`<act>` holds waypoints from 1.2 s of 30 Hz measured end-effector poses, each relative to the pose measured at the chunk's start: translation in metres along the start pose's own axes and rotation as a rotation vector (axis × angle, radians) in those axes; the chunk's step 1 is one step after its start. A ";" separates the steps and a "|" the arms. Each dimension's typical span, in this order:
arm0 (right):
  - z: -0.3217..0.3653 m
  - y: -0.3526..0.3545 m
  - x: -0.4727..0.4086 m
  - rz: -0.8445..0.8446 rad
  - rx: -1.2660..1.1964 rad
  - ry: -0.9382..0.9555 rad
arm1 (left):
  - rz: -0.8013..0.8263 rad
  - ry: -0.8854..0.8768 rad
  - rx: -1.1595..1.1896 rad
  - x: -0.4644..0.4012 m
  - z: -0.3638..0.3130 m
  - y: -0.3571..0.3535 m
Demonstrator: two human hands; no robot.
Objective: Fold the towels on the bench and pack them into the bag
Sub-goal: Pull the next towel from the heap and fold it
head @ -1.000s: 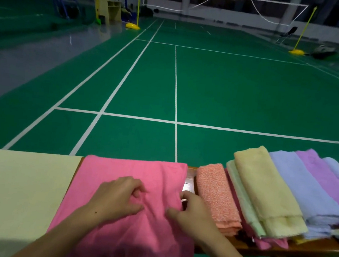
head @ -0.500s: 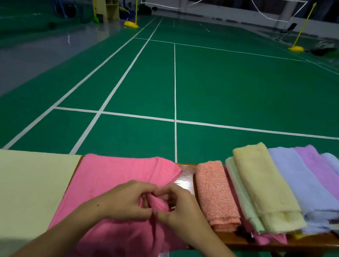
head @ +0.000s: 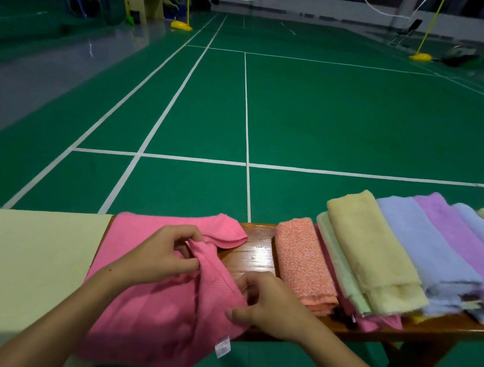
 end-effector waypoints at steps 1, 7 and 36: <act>-0.002 0.001 0.000 0.010 -0.001 0.013 | 0.002 0.015 0.028 0.001 0.000 0.002; -0.005 0.010 -0.003 0.018 0.045 0.081 | 0.069 0.008 0.079 0.008 -0.006 0.007; 0.014 0.000 -0.063 -0.257 -0.664 0.211 | -0.199 -0.214 -0.008 0.032 -0.021 0.029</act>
Point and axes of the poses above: each hand's wrist, its own x-axis away from the middle knuckle, its own y-axis out of the back of the hand, z = x × y, the point moved 2 cm from there along -x, towards the middle knuckle, and after that the axes turned 3 degrees about y, right-handed, at the moved point
